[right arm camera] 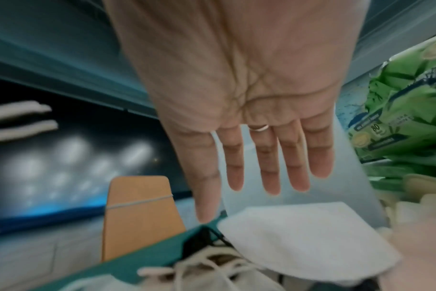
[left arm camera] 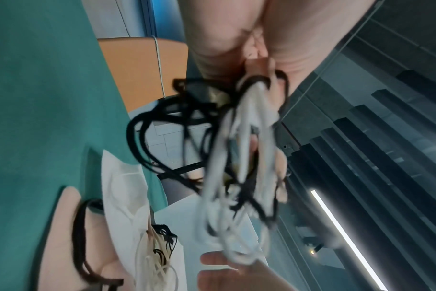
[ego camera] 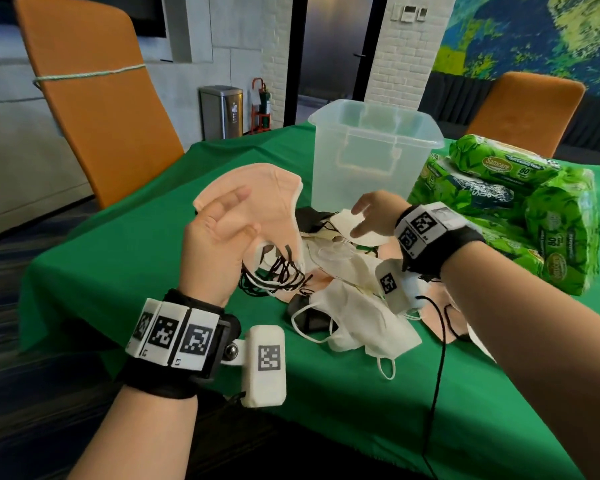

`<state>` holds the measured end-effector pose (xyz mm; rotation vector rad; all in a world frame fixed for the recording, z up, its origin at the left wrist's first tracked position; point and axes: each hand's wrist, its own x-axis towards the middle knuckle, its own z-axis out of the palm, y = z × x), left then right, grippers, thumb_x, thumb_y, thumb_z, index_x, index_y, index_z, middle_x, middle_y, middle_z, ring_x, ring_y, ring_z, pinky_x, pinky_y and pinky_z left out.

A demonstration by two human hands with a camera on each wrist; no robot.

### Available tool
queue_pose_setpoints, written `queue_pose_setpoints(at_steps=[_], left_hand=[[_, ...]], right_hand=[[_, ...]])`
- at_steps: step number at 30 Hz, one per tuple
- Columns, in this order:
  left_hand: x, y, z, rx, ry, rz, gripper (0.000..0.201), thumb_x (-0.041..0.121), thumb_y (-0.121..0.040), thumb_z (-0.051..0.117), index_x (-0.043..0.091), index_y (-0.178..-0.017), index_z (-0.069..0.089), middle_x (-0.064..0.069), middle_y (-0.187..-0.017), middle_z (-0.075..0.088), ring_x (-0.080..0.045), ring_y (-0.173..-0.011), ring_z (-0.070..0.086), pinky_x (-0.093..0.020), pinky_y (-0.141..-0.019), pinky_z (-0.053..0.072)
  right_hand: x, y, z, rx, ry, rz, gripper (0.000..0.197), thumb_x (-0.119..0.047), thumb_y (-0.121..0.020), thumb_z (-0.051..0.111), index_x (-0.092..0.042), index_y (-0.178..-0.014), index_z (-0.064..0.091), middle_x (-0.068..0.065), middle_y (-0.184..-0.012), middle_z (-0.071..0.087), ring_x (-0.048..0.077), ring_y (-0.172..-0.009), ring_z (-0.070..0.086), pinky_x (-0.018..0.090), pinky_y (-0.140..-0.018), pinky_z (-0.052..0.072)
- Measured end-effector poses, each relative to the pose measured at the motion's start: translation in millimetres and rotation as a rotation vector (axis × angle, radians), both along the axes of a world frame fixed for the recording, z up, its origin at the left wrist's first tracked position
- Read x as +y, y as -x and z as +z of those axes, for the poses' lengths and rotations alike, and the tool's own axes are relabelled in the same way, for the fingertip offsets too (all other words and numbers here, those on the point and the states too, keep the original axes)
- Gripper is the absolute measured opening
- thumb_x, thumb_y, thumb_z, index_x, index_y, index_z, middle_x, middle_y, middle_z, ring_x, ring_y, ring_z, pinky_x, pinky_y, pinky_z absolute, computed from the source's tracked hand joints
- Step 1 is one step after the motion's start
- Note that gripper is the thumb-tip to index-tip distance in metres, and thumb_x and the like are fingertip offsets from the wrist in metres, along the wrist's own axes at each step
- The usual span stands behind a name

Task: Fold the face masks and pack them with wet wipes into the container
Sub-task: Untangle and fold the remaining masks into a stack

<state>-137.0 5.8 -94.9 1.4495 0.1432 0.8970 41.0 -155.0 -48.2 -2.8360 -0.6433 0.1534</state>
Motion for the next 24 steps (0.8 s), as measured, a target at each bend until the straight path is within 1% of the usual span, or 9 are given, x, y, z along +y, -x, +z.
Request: queue_pose_setpoints(at_steps=[4, 9, 11, 14, 17, 18, 20, 22, 24], left_hand=[[-2.5, -1.5, -0.1, 0.000, 0.003, -0.022, 0.045, -0.013, -0.082, 0.057, 0.026, -0.104, 0.059, 0.022, -0.104, 0.060, 0.015, -0.089, 0.058, -0.012, -0.082, 0.048], [-1.3, -3.0, -3.2, 0.052, -0.029, -0.020, 0.048, -0.009, -0.082, 0.059, 0.035, -0.101, 0.061, 0.017, -0.112, 0.062, -0.004, -0.106, 0.058, -0.029, -0.099, 0.045], [-2.2, -2.8, -3.1, 0.055, -0.030, -0.030, 0.049, -0.010, -0.083, 0.059, 0.036, -0.102, 0.061, 0.017, -0.111, 0.061, -0.001, -0.104, 0.059, -0.026, -0.097, 0.046], [-3.9, -2.9, -2.8, 0.047, -0.052, -0.053, 0.048, -0.011, -0.083, 0.057, 0.031, -0.107, 0.060, 0.018, -0.110, 0.060, 0.014, -0.090, 0.057, -0.010, -0.084, 0.044], [-5.5, -5.4, -3.7, 0.051, -0.059, -0.065, 0.049, -0.013, -0.084, 0.055, 0.028, -0.110, 0.058, 0.022, -0.106, 0.060, 0.017, -0.081, 0.056, -0.005, -0.076, 0.043], [-5.9, -6.6, -4.2, 0.057, -0.058, -0.067, 0.050, -0.013, -0.084, 0.054, 0.030, -0.109, 0.059, 0.026, -0.101, 0.061, 0.014, -0.076, 0.056, -0.005, -0.073, 0.044], [-6.8, -8.3, -4.8, 0.075, -0.058, -0.064, 0.053, -0.012, -0.085, 0.052, 0.035, -0.106, 0.059, 0.031, -0.092, 0.063, 0.006, -0.071, 0.052, -0.008, -0.070, 0.045], [-7.8, -9.1, -5.4, 0.087, -0.066, -0.060, 0.054, -0.012, -0.086, 0.050, 0.037, -0.107, 0.058, 0.029, -0.096, 0.062, -0.004, -0.074, 0.051, -0.012, -0.068, 0.045], [-9.3, -8.3, -4.4, 0.093, -0.071, -0.054, 0.053, -0.012, -0.087, 0.048, 0.036, -0.109, 0.057, 0.026, -0.101, 0.060, -0.008, -0.075, 0.049, -0.013, -0.065, 0.044]], right_hand=[[11.4, -23.5, -20.3, 0.007, 0.267, -0.022, 0.075, -0.022, -0.080, 0.071, -0.021, -0.142, 0.029, 0.017, -0.134, 0.044, 0.033, -0.125, 0.040, 0.036, -0.098, 0.039], [20.5, -43.9, -40.2, 0.043, 0.425, -0.004, 0.093, -0.024, -0.080, 0.070, -0.038, -0.146, 0.005, 0.016, -0.143, 0.037, 0.036, -0.128, 0.036, 0.041, -0.101, 0.039], [21.0, -45.5, -43.4, 0.029, 0.426, 0.004, 0.087, -0.017, -0.081, 0.069, -0.038, -0.145, 0.014, 0.016, -0.140, 0.042, 0.035, -0.124, 0.043, 0.038, -0.096, 0.041], [20.0, -48.4, -40.2, -0.036, 0.365, 0.020, 0.045, -0.006, -0.086, 0.059, -0.016, -0.129, 0.050, 0.016, -0.123, 0.056, 0.033, -0.109, 0.055, 0.031, -0.081, 0.043], [19.9, -43.2, -32.0, -0.108, 0.351, 0.027, 0.024, -0.007, -0.088, 0.057, -0.001, -0.110, 0.062, 0.017, -0.104, 0.063, 0.031, -0.088, 0.056, 0.030, -0.073, 0.042], [19.7, -40.0, -28.6, -0.142, 0.330, 0.024, 0.023, -0.009, -0.087, 0.058, 0.000, -0.107, 0.063, 0.017, -0.102, 0.062, 0.031, -0.088, 0.055, 0.030, -0.074, 0.043], [17.1, -31.5, -17.7, -0.236, 0.225, 0.000, 0.023, -0.014, -0.086, 0.061, -0.004, -0.106, 0.062, 0.018, -0.113, 0.055, 0.035, -0.103, 0.051, 0.037, -0.088, 0.046], [13.8, -15.8, -0.1, -0.345, 0.048, 0.000, 0.030, -0.021, -0.086, 0.062, -0.008, -0.113, 0.060, 0.017, -0.125, 0.044, 0.036, -0.116, 0.041, 0.044, -0.098, 0.040], [11.4, 7.8, 23.1, -0.460, -0.174, 0.096, 0.033, -0.023, -0.084, 0.063, -0.006, -0.113, 0.060, 0.014, -0.130, 0.042, 0.033, -0.120, 0.038, 0.041, -0.100, 0.035]])
